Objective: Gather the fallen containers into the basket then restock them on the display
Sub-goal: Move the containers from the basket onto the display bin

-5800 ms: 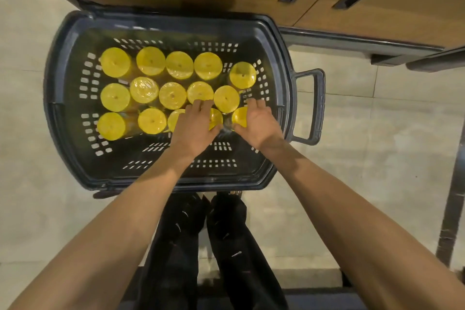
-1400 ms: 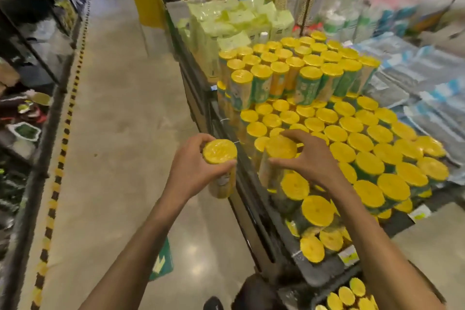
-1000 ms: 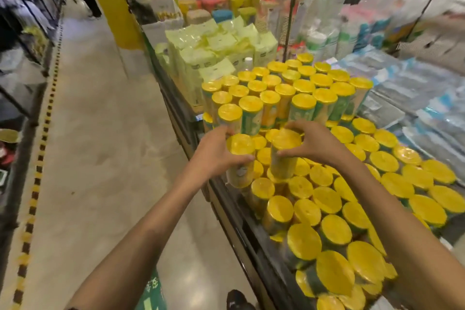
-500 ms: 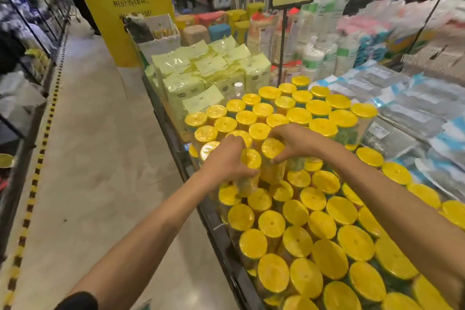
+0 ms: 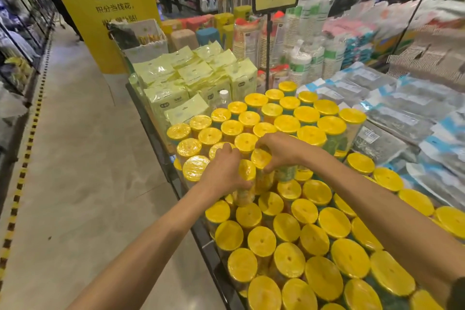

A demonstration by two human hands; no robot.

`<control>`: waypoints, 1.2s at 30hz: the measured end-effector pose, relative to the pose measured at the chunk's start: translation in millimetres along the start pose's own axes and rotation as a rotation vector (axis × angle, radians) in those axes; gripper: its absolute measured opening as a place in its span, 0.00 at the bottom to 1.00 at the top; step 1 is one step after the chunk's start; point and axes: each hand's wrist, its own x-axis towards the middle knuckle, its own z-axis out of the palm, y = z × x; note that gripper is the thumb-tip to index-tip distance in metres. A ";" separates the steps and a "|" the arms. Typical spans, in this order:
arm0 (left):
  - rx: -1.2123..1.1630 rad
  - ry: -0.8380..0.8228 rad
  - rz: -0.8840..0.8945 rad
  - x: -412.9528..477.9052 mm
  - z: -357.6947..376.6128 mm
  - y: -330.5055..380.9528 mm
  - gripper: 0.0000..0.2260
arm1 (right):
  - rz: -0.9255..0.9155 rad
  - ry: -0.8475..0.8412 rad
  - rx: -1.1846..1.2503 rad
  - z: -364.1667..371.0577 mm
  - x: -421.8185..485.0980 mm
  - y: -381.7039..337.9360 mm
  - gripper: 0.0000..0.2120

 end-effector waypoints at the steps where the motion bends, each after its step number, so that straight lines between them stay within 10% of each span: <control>1: 0.001 -0.004 0.004 0.1 1.6 0.1 0.29 | 0.003 0.003 -0.003 0.6 0.0 1.0 0.35; 36: 0.369 0.000 0.348 -67.4 -25.2 36.0 0.23 | 0.594 0.017 -0.224 15.8 -168.2 -54.6 0.25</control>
